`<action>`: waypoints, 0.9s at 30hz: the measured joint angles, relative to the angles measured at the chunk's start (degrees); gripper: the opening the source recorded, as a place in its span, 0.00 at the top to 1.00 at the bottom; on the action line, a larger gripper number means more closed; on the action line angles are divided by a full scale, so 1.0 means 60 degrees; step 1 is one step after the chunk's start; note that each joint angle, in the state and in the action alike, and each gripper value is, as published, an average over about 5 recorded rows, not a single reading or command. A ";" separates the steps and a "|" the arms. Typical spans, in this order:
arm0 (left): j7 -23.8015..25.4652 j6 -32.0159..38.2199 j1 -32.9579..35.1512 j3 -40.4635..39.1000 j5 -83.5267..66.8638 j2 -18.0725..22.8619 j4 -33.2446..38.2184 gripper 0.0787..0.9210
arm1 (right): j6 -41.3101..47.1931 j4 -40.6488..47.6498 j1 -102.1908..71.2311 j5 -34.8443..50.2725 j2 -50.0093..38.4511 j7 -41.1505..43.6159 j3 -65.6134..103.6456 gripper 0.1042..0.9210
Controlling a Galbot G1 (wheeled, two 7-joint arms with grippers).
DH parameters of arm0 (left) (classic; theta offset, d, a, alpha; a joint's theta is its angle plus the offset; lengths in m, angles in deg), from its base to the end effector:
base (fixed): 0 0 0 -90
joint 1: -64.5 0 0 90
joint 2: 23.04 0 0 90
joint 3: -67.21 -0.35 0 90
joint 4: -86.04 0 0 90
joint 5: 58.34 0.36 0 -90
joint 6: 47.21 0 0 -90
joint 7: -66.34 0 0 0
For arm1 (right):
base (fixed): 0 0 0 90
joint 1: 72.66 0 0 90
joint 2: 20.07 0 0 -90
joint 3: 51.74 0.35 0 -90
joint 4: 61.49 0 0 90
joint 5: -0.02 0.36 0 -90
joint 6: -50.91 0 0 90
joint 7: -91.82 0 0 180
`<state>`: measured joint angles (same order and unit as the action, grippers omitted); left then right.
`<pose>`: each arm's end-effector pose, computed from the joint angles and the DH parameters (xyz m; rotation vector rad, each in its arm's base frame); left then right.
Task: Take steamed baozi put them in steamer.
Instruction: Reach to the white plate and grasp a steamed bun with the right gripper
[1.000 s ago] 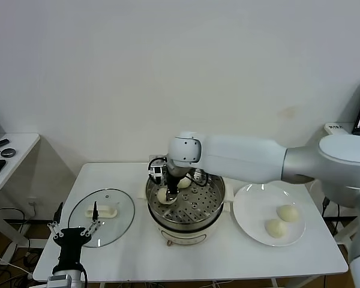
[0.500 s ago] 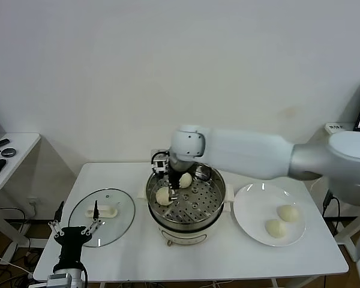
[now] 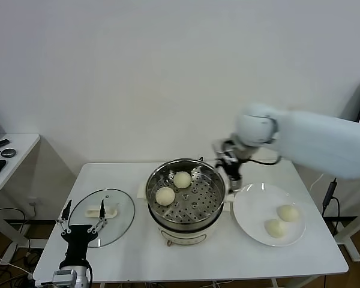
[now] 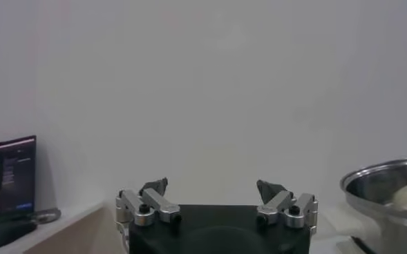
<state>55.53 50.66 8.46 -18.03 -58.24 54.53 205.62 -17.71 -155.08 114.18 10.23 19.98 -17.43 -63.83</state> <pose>0.1679 0.0625 -0.3092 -0.1953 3.0266 0.3330 0.4852 -0.0246 -0.0176 1.4562 -1.2101 1.5616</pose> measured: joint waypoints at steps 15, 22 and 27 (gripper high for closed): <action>0.0012 -0.0013 0.0127 0.0054 -0.0009 0.0033 -0.0031 0.12 | -0.0906 0.0060 -0.2456 -0.2110 -0.2123 0.0431 0.1924 0.12; 0.0021 -0.0036 0.0189 0.0134 0.0004 0.0079 -0.0024 0.12 | -0.1034 0.0387 -0.4222 -0.2667 -0.2395 0.0300 0.3087 0.12; 0.0024 -0.0048 0.0195 0.0128 0.0045 0.0144 -0.0060 0.12 | -0.1138 0.0667 -0.5227 -0.2985 -0.2410 0.0150 0.3708 0.12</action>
<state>55.67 50.37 9.63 -17.26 -57.97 55.40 205.26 -24.54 -151.07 82.82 -7.69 5.52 -16.53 -41.58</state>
